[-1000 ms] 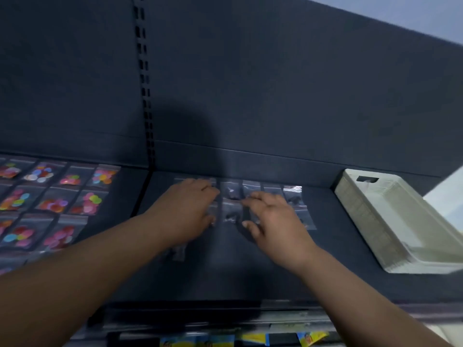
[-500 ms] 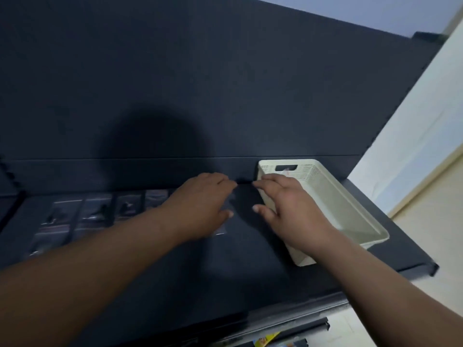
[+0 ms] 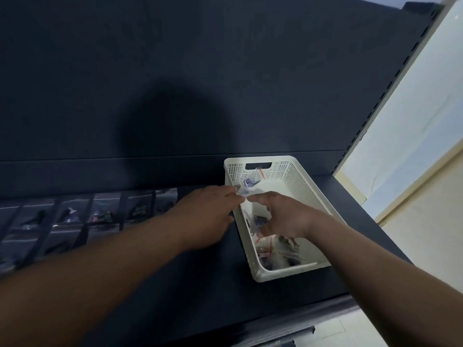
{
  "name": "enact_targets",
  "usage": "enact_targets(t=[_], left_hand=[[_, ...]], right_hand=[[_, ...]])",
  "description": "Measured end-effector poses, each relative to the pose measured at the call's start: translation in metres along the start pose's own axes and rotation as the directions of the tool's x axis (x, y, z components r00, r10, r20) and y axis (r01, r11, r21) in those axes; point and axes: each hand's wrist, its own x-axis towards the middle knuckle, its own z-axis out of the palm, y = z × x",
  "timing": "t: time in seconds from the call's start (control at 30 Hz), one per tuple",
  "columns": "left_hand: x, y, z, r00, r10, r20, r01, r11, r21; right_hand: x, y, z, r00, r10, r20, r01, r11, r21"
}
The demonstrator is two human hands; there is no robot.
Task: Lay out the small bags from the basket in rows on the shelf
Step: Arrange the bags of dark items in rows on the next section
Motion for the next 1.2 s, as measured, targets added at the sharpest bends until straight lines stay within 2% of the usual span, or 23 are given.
enact_targets(t=[0.1,0.27,0.47,0.6,0.67,0.77,0.83,0.9,1.07,1.17,1.2], left_hand=[[0.003,0.000,0.004,1.000,-0.013,-0.004,0.013,1.000,-0.016],[0.004,0.001,0.004,0.999,-0.027,-0.023,0.026,0.999,-0.040],[0.005,0.000,0.006,0.997,-0.075,0.008,0.075,0.994,-0.081],[0.008,-0.002,0.006,0.988,-0.148,-0.045,0.128,0.945,-0.300],[0.010,0.000,0.005,0.968,-0.247,-0.049,0.188,0.839,-0.511],[0.011,0.011,-0.007,0.934,-0.353,0.053,0.228,0.474,-0.851],[0.007,0.015,-0.015,0.919,-0.368,0.144,0.247,0.250,-0.936],[-0.001,0.015,-0.020,0.910,-0.376,0.173,0.231,0.114,-0.966],[-0.036,-0.009,-0.023,0.837,-0.507,0.204,0.245,0.014,-0.969],[-0.066,-0.029,-0.028,0.795,-0.564,0.225,0.276,0.005,-0.961],[-0.077,-0.036,-0.031,0.787,-0.570,0.237,0.287,-0.003,-0.958]], right_hand=[[0.018,0.002,0.014,0.999,-0.040,0.032,0.040,0.999,-0.010],[0.029,0.001,0.024,0.984,-0.164,-0.067,0.163,0.986,-0.017],[0.028,0.012,0.016,0.993,-0.060,-0.102,0.085,0.962,0.259],[0.014,0.008,-0.005,0.971,-0.036,-0.237,0.154,0.853,0.499],[0.004,-0.002,-0.018,0.950,-0.055,-0.308,0.231,0.789,0.569],[-0.011,-0.024,-0.030,0.932,-0.125,-0.341,0.317,0.737,0.597],[-0.018,-0.039,-0.029,0.927,-0.152,-0.344,0.340,0.732,0.591],[-0.023,-0.054,-0.024,0.922,-0.172,-0.348,0.357,0.729,0.584],[-0.026,-0.088,-0.004,0.951,-0.124,-0.282,0.296,0.622,0.724],[-0.024,-0.111,0.010,0.964,-0.068,-0.255,0.246,0.582,0.775],[-0.023,-0.120,0.014,0.971,-0.059,-0.231,0.226,0.538,0.812]])
